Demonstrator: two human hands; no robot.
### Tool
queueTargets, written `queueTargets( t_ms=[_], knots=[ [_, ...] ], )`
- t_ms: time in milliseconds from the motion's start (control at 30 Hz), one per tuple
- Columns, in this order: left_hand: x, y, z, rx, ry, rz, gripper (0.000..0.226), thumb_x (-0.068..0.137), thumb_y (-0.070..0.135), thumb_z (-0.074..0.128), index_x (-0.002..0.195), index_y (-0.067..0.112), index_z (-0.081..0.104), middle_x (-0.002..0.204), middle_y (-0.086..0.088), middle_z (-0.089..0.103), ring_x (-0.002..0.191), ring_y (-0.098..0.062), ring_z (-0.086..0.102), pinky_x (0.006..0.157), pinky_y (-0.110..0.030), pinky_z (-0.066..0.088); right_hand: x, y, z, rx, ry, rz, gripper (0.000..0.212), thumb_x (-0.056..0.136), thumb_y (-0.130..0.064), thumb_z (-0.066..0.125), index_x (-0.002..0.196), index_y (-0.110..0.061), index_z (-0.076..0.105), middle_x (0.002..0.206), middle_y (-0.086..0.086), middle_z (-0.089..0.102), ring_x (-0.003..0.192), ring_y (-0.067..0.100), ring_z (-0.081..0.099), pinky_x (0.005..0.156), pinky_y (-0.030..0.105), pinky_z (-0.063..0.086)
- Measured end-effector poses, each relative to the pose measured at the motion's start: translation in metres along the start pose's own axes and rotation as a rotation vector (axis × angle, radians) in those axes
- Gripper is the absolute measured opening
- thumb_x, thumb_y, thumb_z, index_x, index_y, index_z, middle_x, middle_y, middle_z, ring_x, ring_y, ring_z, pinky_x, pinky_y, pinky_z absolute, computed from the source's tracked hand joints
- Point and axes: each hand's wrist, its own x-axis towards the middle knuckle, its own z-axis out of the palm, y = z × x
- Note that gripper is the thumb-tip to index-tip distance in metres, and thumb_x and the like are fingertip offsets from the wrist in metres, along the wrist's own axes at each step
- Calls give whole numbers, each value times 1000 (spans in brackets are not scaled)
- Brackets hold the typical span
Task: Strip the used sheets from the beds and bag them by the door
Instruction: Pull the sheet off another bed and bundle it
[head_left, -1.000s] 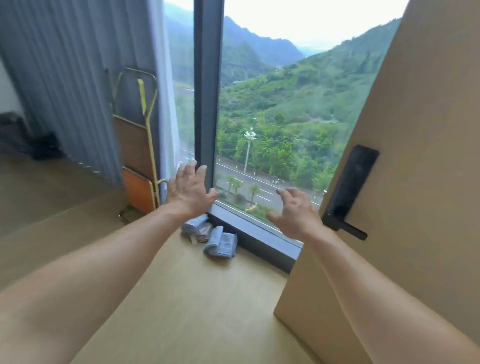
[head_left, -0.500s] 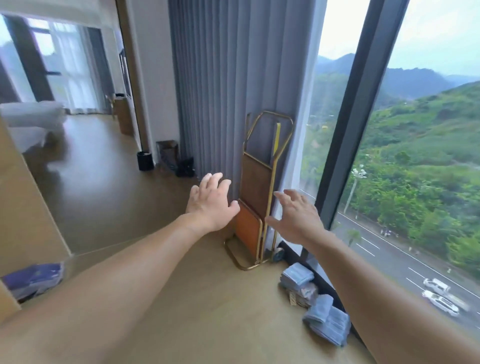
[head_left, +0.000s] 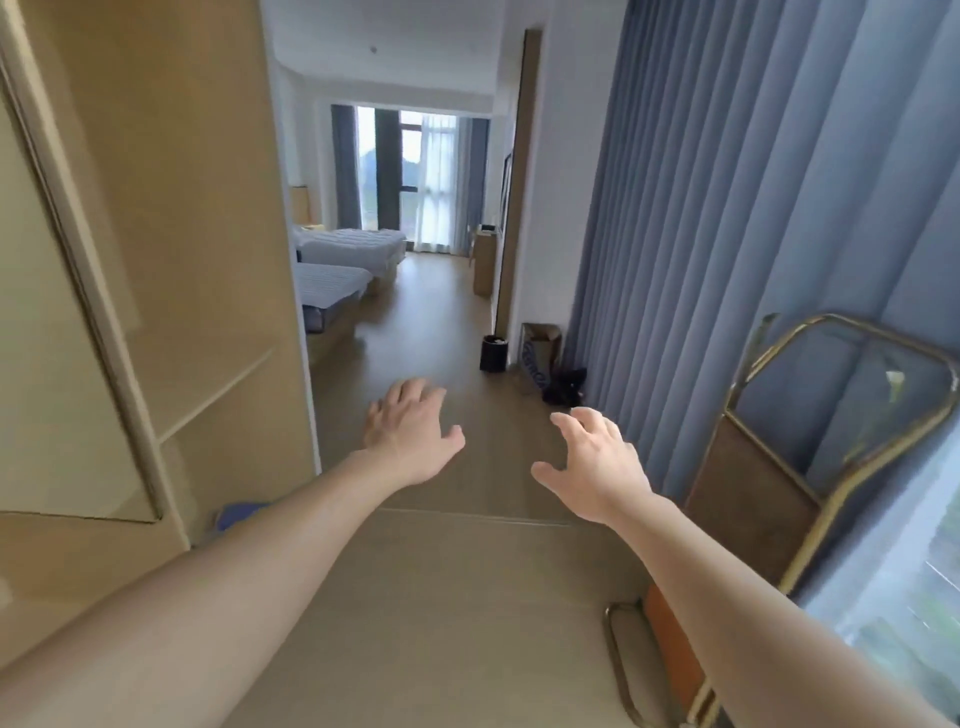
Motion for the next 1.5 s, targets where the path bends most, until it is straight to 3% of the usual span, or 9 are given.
queueTargets(
  t_ms=[133,333,700,1067,1233,1500],
  knots=[
    [76,-51,21,26,30,-56,59,94,49,45,146,21,38,156,-2,29,145,-21,20,112,-39,24,107,-28,37,31,-3,-107,72,90,-52,56,152,-26,30,157,0,24,145,23,19,110,46,30],
    [216,-110,55,15,-18,-57,57,95,49,43,143,18,42,153,-4,31,144,-23,21,110,-41,25,259,-47,78,38,-30,-111,72,89,-55,56,151,-29,30,157,-1,25,146,23,18,111,47,29],
    [470,-145,127,-24,11,16,57,93,50,43,143,22,43,151,0,35,142,-20,22,107,-41,25,509,-21,129,24,3,-52,74,88,-60,57,151,-32,30,158,-1,26,147,25,19,114,52,27],
    [707,-197,167,65,45,-139,59,95,49,43,148,22,35,157,0,28,147,-20,16,114,-44,20,788,-20,179,118,-43,-211,72,90,-57,54,152,-28,31,160,0,22,147,23,16,114,44,25],
    [800,-244,190,57,29,-199,60,96,50,42,148,22,35,158,-1,27,149,-21,13,116,-47,17,896,-40,215,119,-113,-285,70,89,-58,55,151,-28,36,160,-1,21,148,21,13,115,46,23],
    [981,-338,231,110,45,-167,61,95,52,41,147,22,37,157,-3,28,147,-24,15,115,-48,20,1085,-75,271,86,-108,-252,70,89,-58,54,150,-30,36,160,-3,19,148,21,12,114,48,24]
  ],
)
